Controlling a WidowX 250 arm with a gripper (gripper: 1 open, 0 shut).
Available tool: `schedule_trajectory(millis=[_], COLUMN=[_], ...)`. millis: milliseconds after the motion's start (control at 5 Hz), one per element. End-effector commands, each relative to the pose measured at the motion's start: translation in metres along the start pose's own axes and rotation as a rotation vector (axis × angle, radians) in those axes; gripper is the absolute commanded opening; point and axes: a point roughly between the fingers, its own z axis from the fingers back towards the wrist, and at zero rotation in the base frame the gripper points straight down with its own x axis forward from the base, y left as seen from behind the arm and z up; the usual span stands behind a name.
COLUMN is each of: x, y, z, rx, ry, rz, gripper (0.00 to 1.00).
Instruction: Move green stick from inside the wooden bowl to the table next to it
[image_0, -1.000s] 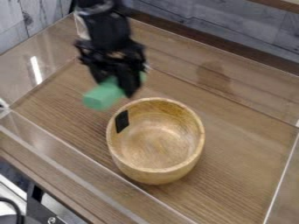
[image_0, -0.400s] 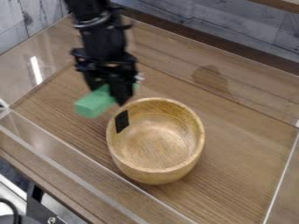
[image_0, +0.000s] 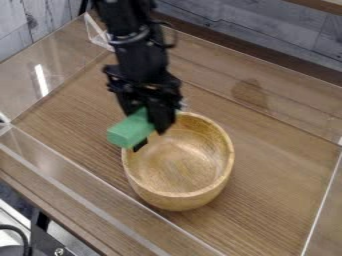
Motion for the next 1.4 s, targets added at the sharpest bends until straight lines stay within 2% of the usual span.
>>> schedule_trajectory(millis=[0, 200, 400, 800, 1200], x=[0.002, 0.001, -0.001, -0.004, 0.002], y=[0.026, 0.05, 0.057, 0.056, 0.046], z=[0.011, 0.012, 0.009, 0.005, 0.015], rx=[0.029, 0.044, 0.049, 0.046, 0.02], ry=[-0.052, -0.059, -0.055, -0.035, -0.054], rz=[0.02, 0.038, 0.042, 0.052, 0.072], gripper=[0.0, 0.0, 0.0, 0.0, 0.0])
